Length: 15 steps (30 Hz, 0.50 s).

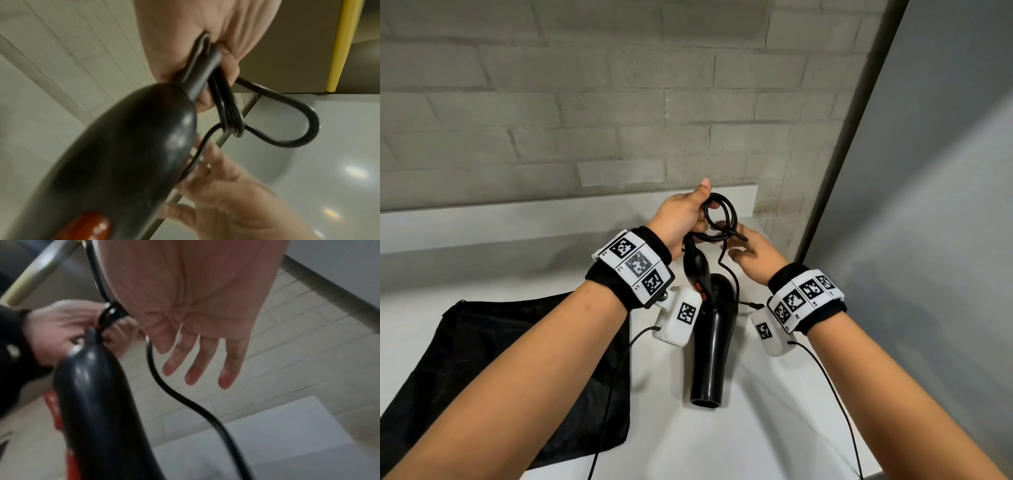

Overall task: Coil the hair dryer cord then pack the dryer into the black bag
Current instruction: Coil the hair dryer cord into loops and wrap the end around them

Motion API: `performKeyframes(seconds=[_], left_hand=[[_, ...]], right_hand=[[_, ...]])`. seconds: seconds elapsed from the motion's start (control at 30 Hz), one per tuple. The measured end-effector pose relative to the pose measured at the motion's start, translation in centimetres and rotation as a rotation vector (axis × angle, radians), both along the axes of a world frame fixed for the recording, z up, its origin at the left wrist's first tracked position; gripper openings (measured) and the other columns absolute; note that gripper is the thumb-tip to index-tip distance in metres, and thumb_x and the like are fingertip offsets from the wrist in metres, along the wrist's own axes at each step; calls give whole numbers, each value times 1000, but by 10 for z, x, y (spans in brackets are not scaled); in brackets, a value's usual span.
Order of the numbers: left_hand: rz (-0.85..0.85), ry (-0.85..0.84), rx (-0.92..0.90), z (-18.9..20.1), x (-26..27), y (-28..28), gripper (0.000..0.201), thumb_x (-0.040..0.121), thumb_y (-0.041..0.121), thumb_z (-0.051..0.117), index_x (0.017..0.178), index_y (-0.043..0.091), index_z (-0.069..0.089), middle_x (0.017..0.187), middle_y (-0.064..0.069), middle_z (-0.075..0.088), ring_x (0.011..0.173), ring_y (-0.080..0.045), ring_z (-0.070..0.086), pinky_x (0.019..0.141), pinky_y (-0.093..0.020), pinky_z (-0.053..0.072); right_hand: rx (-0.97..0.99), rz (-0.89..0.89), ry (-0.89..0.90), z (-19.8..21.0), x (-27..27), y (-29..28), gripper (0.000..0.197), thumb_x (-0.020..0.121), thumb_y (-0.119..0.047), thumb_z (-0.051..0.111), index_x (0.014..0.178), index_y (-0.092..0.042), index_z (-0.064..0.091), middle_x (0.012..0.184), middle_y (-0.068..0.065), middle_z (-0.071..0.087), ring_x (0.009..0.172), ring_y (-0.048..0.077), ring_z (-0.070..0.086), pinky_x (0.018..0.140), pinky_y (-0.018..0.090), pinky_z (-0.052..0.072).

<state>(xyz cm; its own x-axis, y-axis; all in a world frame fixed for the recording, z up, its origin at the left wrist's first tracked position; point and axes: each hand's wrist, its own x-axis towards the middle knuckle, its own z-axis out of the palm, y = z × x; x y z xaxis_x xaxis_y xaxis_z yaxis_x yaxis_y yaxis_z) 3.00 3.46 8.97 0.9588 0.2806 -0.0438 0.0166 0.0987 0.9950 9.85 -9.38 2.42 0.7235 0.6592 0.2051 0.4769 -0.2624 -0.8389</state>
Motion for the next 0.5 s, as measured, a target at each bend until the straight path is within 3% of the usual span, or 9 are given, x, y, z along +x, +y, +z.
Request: performKeyframes(seconds=[0.1, 0.17, 0.23, 0.33, 0.43, 0.5], left_hand=[[2, -8, -34, 1, -1, 1, 39, 95, 41, 41, 73, 10, 53, 43, 6, 37, 27, -5, 43, 37, -16, 34], [-1, -12, -22, -1, -1, 4, 40, 95, 42, 41, 74, 11, 54, 41, 8, 32, 27, -4, 33, 35, -14, 26], [1, -17, 8, -3, 0, 6, 40, 94, 42, 42, 73, 11, 55, 50, 4, 25, 28, -2, 23, 33, -12, 18], [9, -11, 74, -4, 0, 7, 40, 94, 41, 43, 71, 11, 56, 56, 0, 26, 28, -3, 23, 33, -14, 18], [13, 4, 80, -3, -1, 9, 41, 94, 41, 43, 68, 12, 54, 42, 7, 34, 28, -4, 27, 37, -18, 21], [-44, 1, -12, -2, -5, 9, 36, 95, 36, 43, 68, 13, 51, 35, 11, 28, 27, -3, 22, 40, -19, 15]], right_hand=[[115, 92, 17, 12, -8, 3, 38, 85, 13, 42, 106, -18, 51, 87, -12, 59, 79, -10, 57, 78, 6, 43], [116, 119, 36, 12, -8, 3, 25, 88, 7, 44, 84, -14, 57, 71, -9, 63, 68, -12, 57, 76, 5, 43], [123, 43, 36, 7, -6, 5, 35, 89, 6, 42, 65, -16, 55, 59, -5, 58, 57, -8, 53, 70, 9, 43], [38, -99, -37, -1, 0, 12, 35, 86, 6, 38, 67, -18, 56, 58, -4, 53, 57, 4, 49, 69, 21, 40], [-104, -149, -47, -3, 11, 16, 34, 87, 3, 37, 68, -18, 56, 56, -5, 52, 56, 6, 47, 58, 9, 38], [-287, -178, -20, -11, 21, 11, 25, 89, -4, 43, 73, -15, 59, 56, -5, 52, 53, 6, 47, 50, 7, 37]])
